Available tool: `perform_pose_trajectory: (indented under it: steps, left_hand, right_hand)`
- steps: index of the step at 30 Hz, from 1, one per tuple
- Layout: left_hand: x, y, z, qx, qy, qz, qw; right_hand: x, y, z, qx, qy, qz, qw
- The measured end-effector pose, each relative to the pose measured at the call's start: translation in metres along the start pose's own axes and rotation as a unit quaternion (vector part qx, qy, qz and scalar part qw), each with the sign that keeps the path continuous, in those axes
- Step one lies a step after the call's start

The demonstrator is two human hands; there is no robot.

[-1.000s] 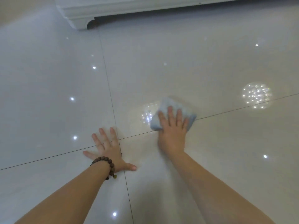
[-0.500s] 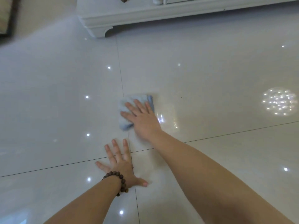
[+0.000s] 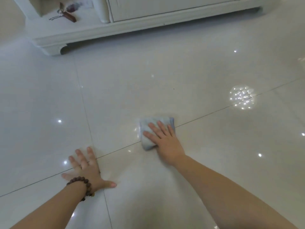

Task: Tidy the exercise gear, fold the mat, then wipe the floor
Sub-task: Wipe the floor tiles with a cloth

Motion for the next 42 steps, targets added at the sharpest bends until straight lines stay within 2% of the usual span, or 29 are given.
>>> perform_pose_trajectory:
  steps: [2,4,6,9,12,13,14,16,18,20,21,22,23,24,25,27,28,29,30,31,32,34,36,37,38,39,40,42]
  left_hand:
    - [-0.005,-0.012,0.003,0.017,-0.029,-0.012,0.999]
    - [-0.01,-0.038,0.005,0.033,-0.044,-0.063,0.996]
    - [-0.013,-0.077,0.006,0.026,-0.045,-0.125,0.991]
    - [-0.012,-0.141,-0.003,0.017,-0.03,-0.185,0.982]
    - [-0.008,-0.183,-0.018,0.048,-0.008,-0.175,0.983]
    - [-0.005,-0.189,-0.022,0.065,-0.006,-0.159,0.985]
    - [-0.004,-0.191,-0.026,0.074,-0.003,-0.144,0.987]
    - [0.002,-0.193,-0.03,0.071,0.005,-0.133,0.989]
    - [0.006,-0.194,-0.031,0.066,0.013,-0.127,0.99]
    - [0.009,-0.195,-0.032,0.07,0.017,-0.115,0.991]
    - [0.009,-0.195,-0.032,0.069,0.021,-0.113,0.991]
    - [0.01,-0.195,-0.032,0.069,0.025,-0.114,0.991]
    - [0.01,-0.195,-0.033,0.069,0.028,-0.117,0.99]
    - [0.011,-0.194,-0.034,0.07,0.031,-0.117,0.99]
    - [0.012,-0.195,-0.034,0.071,0.034,-0.115,0.99]
    - [0.013,-0.195,-0.034,0.076,0.039,-0.108,0.991]
    - [0.013,-0.196,-0.033,0.079,0.041,-0.104,0.991]
    - [0.013,-0.196,-0.032,0.08,0.044,-0.101,0.991]
    - [0.013,-0.197,-0.032,0.079,0.047,-0.097,0.991]
    - [0.013,-0.198,-0.032,0.079,0.048,-0.093,0.991]
    - [0.013,-0.199,-0.033,0.08,0.046,-0.088,0.992]
    - [0.013,-0.201,-0.033,0.083,0.042,-0.074,0.993]
    - [0.013,-0.201,-0.033,0.089,0.042,-0.076,0.992]
    - [0.013,-0.201,-0.033,0.09,0.042,-0.08,0.992]
    - [0.013,-0.2,-0.033,0.086,0.043,-0.083,0.992]
    - [0.013,-0.2,-0.033,0.081,0.041,-0.089,0.992]
    - [0.013,-0.199,-0.033,0.08,0.04,-0.094,0.992]
    - [0.014,-0.197,-0.034,0.083,0.039,-0.096,0.991]
  right_hand:
    - [-0.035,-0.076,0.006,-0.001,0.009,-0.141,0.99]
    - [-0.084,-0.154,0.011,-0.016,0.015,-0.301,0.953]
    - [-0.136,-0.213,0.019,-0.013,0.049,-0.411,0.91]
    - [-0.166,-0.242,0.029,0.029,0.085,-0.543,0.835]
    - [-0.132,-0.224,0.035,0.048,0.091,-0.596,0.797]
    - [-0.111,-0.211,0.035,0.041,0.076,-0.584,0.807]
    - [-0.087,-0.191,0.033,0.033,0.056,-0.544,0.836]
    - [-0.031,-0.141,0.027,0.022,0.033,-0.399,0.916]
    - [0.021,-0.086,0.023,0.032,0.045,-0.216,0.975]
    - [0.055,-0.058,0.022,0.057,0.053,-0.053,0.996]
    - [0.063,-0.062,0.02,0.065,0.049,0.003,0.997]
    - [0.066,-0.078,0.017,0.06,0.032,0.022,0.997]
    - [0.062,-0.103,0.014,0.043,0.007,-0.012,0.999]
    - [0.054,-0.136,0.013,0.031,-0.014,-0.1,0.994]
    - [0.043,-0.174,0.015,0.023,-0.033,-0.222,0.974]
    - [0.023,-0.232,0.03,0.034,-0.035,-0.451,0.891]
    - [0.025,-0.243,0.038,0.048,-0.023,-0.521,0.852]
    - [0.038,-0.238,0.042,0.057,-0.011,-0.555,0.83]
    - [0.056,-0.221,0.044,0.057,-0.008,-0.55,0.834]
    - [0.077,-0.195,0.041,0.047,-0.015,-0.504,0.862]
    - [0.098,-0.161,0.036,0.042,-0.028,-0.424,0.904]
    - [0.131,-0.082,0.027,0.067,-0.028,-0.199,0.977]
    - [0.14,-0.032,0.025,0.084,0.018,0.006,0.996]
    - [0.137,-0.032,0.026,0.077,0.024,0.061,0.995]
    - [0.131,-0.047,0.025,0.067,0.019,0.083,0.994]
    - [0.121,-0.073,0.023,0.055,0.005,0.065,0.996]
    - [0.107,-0.108,0.02,0.045,-0.004,0.009,0.999]
    - [0.067,-0.192,0.02,0.028,-0.025,-0.177,0.984]
Point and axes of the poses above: each hand's wrist, its own x-axis towards the middle knuckle, its own z-axis out of the back of the hand, y = z × x, the point moved 2 cm from there along x, towards the middle knuckle, and after that the axes turned 13 degrees about -x, right-handed, at the moved point
